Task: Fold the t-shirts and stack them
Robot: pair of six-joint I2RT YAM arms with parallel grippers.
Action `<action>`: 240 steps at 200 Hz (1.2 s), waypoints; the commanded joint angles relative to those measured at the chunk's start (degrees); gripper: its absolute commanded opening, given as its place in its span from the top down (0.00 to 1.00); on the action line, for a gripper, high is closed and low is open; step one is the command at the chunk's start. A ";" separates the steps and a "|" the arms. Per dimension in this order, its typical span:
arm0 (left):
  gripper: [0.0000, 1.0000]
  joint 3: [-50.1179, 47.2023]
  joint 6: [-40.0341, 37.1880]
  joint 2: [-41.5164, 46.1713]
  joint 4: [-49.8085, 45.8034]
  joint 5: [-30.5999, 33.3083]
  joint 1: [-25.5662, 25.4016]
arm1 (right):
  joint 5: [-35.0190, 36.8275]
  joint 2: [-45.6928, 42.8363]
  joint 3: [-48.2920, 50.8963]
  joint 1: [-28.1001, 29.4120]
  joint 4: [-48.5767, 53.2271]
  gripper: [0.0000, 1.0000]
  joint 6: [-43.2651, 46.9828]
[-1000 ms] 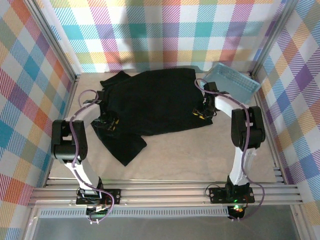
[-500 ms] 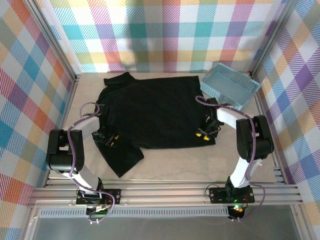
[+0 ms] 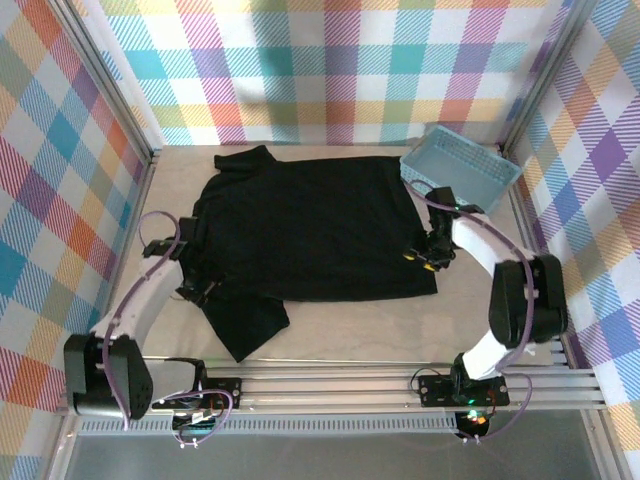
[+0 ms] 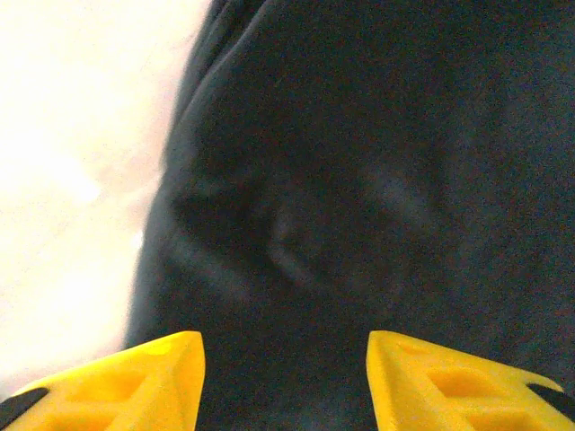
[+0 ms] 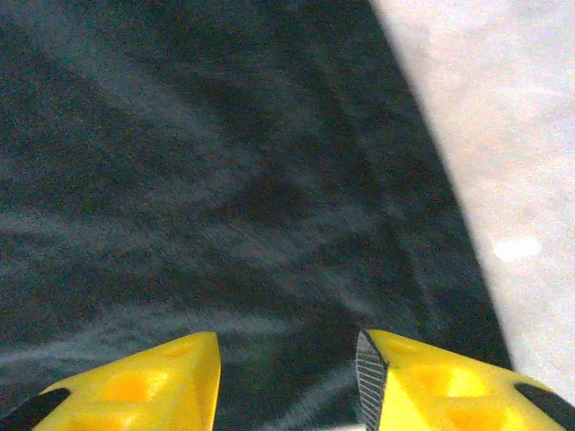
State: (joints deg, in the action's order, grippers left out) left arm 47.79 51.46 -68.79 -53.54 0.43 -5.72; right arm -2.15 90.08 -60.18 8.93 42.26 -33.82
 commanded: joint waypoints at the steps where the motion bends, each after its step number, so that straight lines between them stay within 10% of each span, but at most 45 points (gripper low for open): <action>1: 0.51 -6.47 5.34 2.67 -10.22 -3.58 -4.41 | -3.27 -6.70 6.00 -2.75 3.66 0.55 -4.99; 95: 0.51 -14.80 10.77 -6.18 -1.14 -13.21 -18.37 | -7.11 -11.60 13.01 -8.99 2.99 0.54 -7.66; 183: 1.00 -19.58 10.46 -9.52 5.02 -11.14 -21.04 | -9.65 -8.75 16.28 -11.24 -2.00 0.56 -11.96; 240: 1.00 -20.66 9.36 0.60 -4.01 -9.92 -21.09 | -8.37 -6.16 18.39 -11.89 -5.94 0.58 -10.93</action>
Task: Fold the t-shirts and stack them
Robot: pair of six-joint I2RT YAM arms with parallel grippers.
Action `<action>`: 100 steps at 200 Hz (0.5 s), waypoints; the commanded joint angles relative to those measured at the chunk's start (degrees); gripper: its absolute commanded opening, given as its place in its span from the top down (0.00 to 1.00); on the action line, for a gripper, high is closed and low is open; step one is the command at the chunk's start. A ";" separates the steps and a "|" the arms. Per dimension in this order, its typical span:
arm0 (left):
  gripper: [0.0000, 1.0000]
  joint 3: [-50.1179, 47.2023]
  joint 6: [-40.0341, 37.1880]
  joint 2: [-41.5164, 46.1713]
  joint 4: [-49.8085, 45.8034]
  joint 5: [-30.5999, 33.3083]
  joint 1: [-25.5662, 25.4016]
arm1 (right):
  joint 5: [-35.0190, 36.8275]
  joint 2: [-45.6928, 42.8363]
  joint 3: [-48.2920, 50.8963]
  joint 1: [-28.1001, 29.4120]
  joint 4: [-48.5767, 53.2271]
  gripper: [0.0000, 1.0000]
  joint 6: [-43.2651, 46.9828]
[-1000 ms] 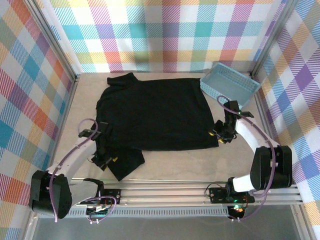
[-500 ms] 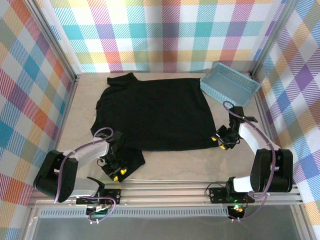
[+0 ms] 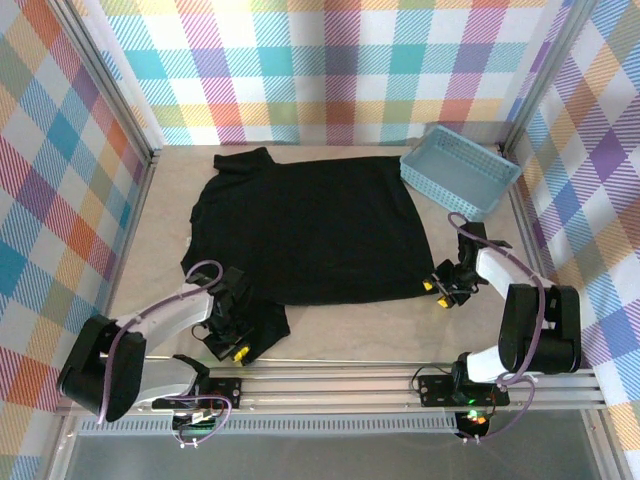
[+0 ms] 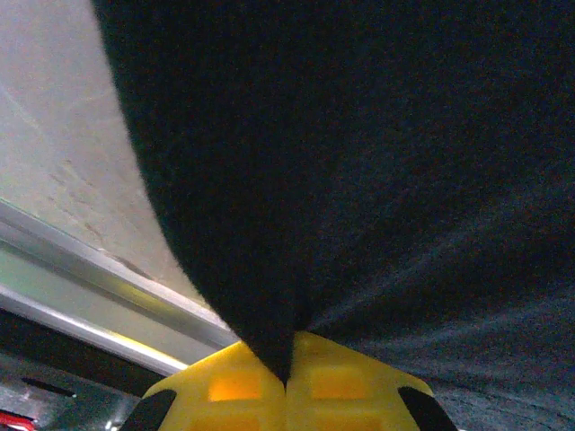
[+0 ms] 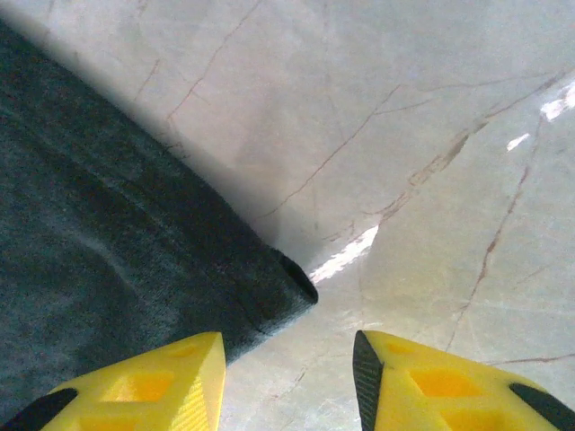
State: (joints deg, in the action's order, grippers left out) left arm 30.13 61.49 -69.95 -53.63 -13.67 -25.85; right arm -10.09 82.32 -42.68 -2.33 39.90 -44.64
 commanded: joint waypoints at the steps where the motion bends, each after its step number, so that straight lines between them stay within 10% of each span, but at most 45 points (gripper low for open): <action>1: 1.00 -3.03 -0.67 1.84 -3.98 4.14 -0.91 | -0.54 1.69 0.86 -0.65 -3.85 0.58 -0.01; 72: 1.00 -2.73 -0.24 7.54 -8.24 4.02 -0.91 | -1.92 3.33 1.89 -0.64 -6.21 1.00 1.90; 100: 1.00 -0.29 -2.03 11.29 -14.49 5.23 -1.18 | -0.49 -5.36 3.91 0.30 0.48 1.00 1.69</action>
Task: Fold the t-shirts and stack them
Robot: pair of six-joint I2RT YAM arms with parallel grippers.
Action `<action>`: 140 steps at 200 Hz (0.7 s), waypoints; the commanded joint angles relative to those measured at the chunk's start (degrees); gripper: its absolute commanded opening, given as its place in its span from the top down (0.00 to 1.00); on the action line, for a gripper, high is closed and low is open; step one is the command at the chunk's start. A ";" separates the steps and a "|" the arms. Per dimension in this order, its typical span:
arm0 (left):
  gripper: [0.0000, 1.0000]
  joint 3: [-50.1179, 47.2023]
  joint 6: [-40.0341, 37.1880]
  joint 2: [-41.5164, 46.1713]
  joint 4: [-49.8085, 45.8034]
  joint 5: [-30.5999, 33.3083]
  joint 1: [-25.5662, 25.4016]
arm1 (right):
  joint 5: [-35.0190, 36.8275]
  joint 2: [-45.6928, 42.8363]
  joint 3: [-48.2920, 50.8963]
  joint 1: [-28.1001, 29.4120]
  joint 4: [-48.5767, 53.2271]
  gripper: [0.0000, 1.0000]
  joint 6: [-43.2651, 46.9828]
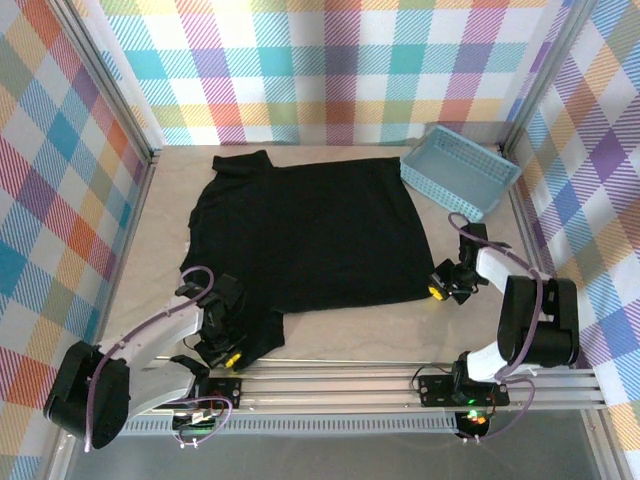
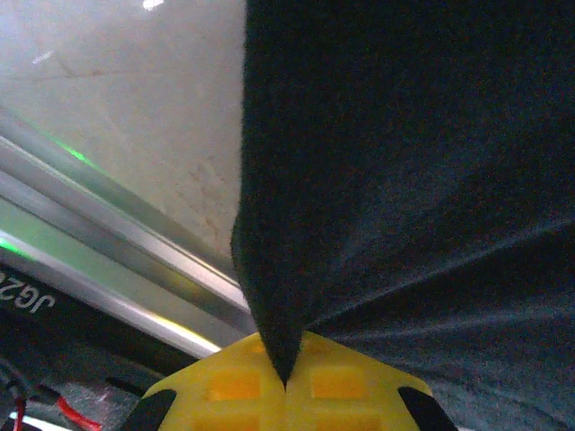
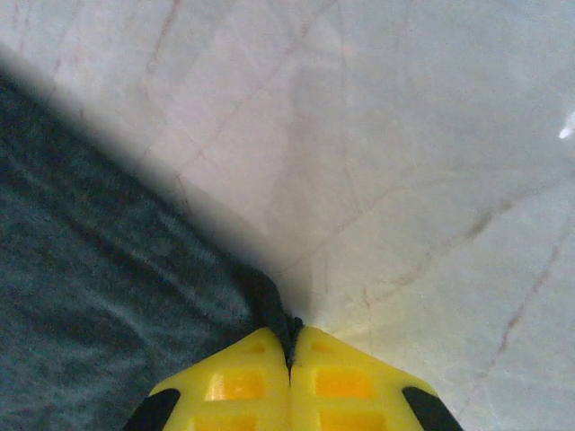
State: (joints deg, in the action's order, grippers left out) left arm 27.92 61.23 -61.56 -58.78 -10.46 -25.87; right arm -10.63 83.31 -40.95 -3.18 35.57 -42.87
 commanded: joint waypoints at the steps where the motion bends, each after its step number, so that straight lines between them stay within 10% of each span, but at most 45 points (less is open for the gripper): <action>1: 1.00 2.11 -1.88 3.00 -9.60 2.28 -1.18 | 0.20 -6.55 2.10 1.33 5.14 1.00 -0.01; 54: 1.00 18.53 -4.51 0.91 -12.31 10.93 -1.46 | 2.94 -14.26 1.50 5.34 10.32 1.00 -3.38; 140: 1.00 47.65 -14.02 -24.65 -0.92 14.97 9.38 | 2.62 5.97 -19.62 5.34 10.96 1.00 0.16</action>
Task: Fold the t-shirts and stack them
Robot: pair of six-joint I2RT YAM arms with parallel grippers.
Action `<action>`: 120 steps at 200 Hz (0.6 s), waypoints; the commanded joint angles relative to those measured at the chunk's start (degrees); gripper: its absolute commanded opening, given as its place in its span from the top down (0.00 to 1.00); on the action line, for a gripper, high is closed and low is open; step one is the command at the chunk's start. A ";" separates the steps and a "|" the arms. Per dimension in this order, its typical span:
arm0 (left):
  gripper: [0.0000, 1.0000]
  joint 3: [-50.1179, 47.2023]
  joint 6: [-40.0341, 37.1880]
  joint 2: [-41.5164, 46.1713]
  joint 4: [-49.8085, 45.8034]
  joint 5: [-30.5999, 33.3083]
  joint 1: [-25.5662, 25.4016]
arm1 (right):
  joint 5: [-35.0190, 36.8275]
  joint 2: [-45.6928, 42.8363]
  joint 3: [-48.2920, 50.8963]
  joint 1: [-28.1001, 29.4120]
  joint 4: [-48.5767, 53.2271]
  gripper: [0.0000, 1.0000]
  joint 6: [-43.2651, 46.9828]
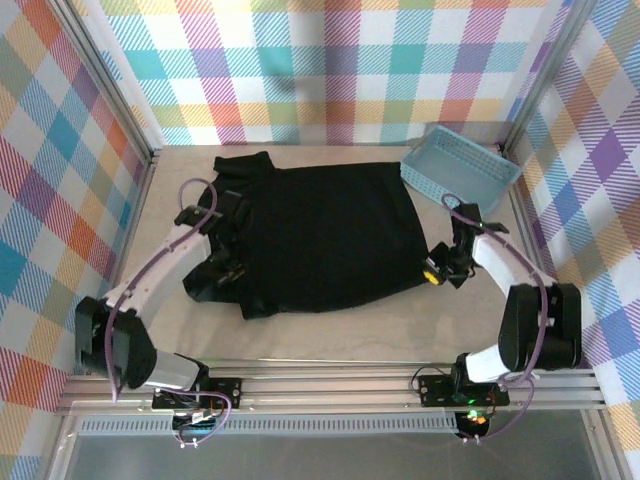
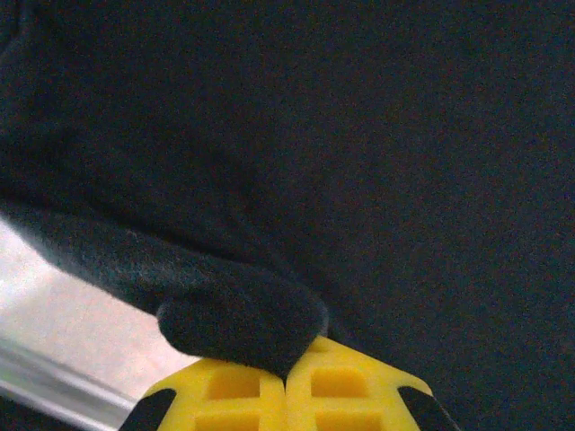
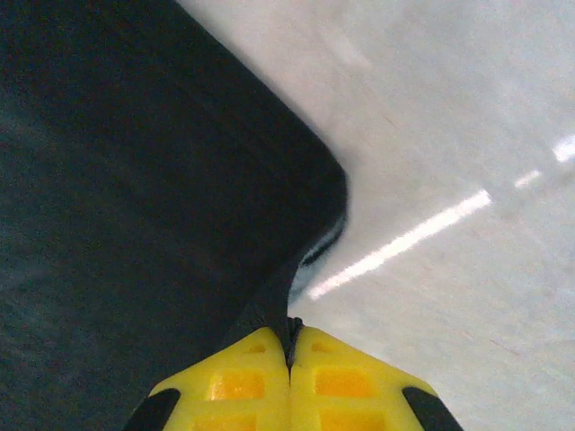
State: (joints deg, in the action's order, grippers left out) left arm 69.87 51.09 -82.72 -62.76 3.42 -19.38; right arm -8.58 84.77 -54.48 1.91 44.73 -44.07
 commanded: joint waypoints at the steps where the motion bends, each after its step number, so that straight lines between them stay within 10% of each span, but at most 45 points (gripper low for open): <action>1: 1.00 5.98 -3.93 -3.67 3.12 1.03 3.00 | 0.62 4.83 -6.43 0.27 1.83 1.00 1.40; 120: 1.00 22.23 -11.12 -16.32 4.25 2.98 11.61 | 2.49 20.52 -24.63 -0.15 3.93 1.00 3.11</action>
State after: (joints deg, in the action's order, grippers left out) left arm 89.32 42.15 -97.67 -57.95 4.27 -9.08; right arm -6.90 103.79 -76.42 1.91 46.52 -42.39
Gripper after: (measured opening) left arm 0.060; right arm 0.044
